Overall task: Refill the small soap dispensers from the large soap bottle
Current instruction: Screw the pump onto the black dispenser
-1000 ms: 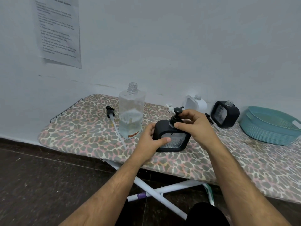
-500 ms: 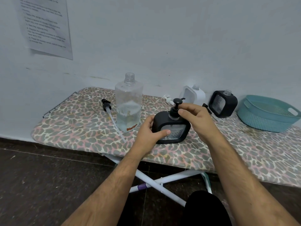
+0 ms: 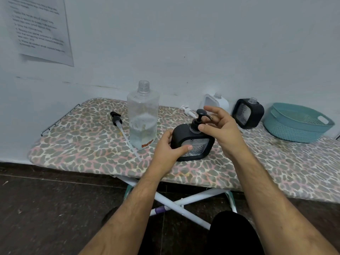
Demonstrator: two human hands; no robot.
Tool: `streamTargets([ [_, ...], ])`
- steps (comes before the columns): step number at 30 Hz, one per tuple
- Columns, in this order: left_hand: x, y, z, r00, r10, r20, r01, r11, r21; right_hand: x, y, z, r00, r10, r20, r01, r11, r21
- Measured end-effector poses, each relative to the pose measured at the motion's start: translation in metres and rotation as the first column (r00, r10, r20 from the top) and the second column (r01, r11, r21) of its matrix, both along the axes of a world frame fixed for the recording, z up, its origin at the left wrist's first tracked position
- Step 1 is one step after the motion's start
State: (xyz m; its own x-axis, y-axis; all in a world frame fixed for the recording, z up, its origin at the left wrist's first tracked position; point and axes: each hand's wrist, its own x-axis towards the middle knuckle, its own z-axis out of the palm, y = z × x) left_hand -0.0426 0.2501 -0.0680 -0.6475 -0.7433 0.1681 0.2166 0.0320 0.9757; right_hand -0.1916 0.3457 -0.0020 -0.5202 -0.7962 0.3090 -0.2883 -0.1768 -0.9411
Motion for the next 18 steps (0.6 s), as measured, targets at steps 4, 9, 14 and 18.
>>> streamTargets([
  [4,-0.001,0.001,-0.001,1.000,-0.006,0.000,0.006,1.000,0.004,0.004,0.002,0.005,1.000,0.009,0.029,-0.009,1.000,-0.002],
  [9,0.002,0.000,0.001,1.000,0.000,-0.001,0.000,1.000,0.008,0.006,0.002,0.012,0.997,0.032,-0.071,-0.030,0.999,0.026],
  [14,0.003,0.001,0.003,1.000,-0.005,0.007,0.005,1.000,0.006,0.004,0.003,0.012,0.993,0.033,-0.113,-0.028,0.999,0.047],
  [18,0.003,0.002,0.002,1.000,-0.003,0.005,0.003,1.000,0.012,0.005,0.005,0.011,0.994,0.080,-0.080,-0.075,0.995,0.063],
])
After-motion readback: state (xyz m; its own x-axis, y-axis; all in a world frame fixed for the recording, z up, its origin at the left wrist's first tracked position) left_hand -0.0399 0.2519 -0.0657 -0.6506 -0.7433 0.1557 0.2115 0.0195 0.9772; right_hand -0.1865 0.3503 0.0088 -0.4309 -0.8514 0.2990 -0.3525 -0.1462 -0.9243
